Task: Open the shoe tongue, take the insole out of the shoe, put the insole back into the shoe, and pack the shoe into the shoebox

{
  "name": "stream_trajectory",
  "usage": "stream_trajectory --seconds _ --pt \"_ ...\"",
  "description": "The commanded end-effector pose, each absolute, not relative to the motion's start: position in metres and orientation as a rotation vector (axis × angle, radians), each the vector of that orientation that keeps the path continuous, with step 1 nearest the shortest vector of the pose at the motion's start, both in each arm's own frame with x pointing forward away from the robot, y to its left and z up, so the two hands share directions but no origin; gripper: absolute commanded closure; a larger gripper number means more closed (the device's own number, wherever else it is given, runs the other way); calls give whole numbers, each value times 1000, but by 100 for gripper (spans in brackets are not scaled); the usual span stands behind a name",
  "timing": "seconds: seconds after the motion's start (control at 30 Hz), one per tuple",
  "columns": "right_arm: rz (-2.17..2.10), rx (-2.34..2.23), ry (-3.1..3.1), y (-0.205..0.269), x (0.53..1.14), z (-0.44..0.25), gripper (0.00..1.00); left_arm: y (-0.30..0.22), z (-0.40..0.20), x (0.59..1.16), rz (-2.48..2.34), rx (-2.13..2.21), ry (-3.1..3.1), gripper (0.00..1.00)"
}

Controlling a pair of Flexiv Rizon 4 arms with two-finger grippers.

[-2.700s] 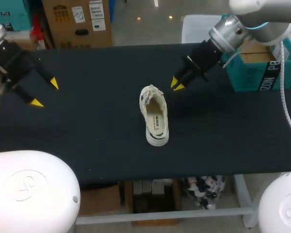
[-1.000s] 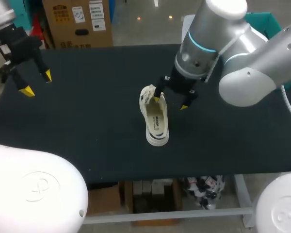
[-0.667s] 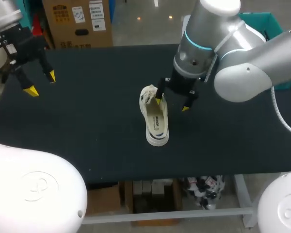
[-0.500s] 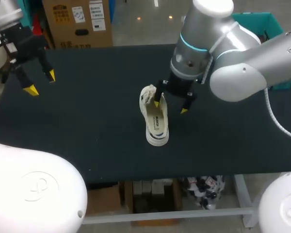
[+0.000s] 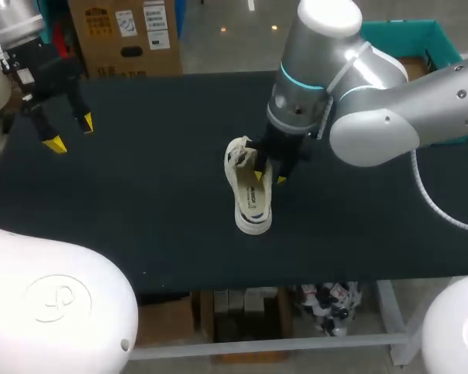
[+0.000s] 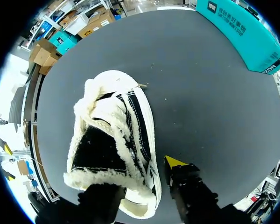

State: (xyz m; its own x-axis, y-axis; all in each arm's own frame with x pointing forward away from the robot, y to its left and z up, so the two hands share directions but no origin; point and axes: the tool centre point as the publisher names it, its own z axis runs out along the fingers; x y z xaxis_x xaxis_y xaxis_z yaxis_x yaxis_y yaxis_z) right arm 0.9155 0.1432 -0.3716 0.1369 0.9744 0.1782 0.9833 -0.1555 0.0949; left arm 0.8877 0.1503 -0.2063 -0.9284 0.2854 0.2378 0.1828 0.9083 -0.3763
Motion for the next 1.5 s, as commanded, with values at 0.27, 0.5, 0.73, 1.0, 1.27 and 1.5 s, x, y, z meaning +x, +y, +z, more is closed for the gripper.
stream_trajectory --seconds 0.27,0.5,0.73,1.0,1.27,1.5 --pt "-723 -2476 -2131 152 915 -369 100 149 -210 892 500 -349 -2764 0" --pt "-755 -2456 -2106 153 928 -354 100 143 -208 896 474 -377 -2771 0" --pt "-820 -2458 -2080 149 941 -334 100 136 -195 899 363 -409 -2906 0" --pt "-858 -2484 -2047 126 967 -305 100 128 -188 903 212 -461 -3062 0" --pt "-885 -2532 -2018 96 996 -272 100 121 -190 908 110 -455 -3163 0" --pt "-844 -2551 -1995 62 1028 -241 100 121 -191 910 98 -444 -3167 0"
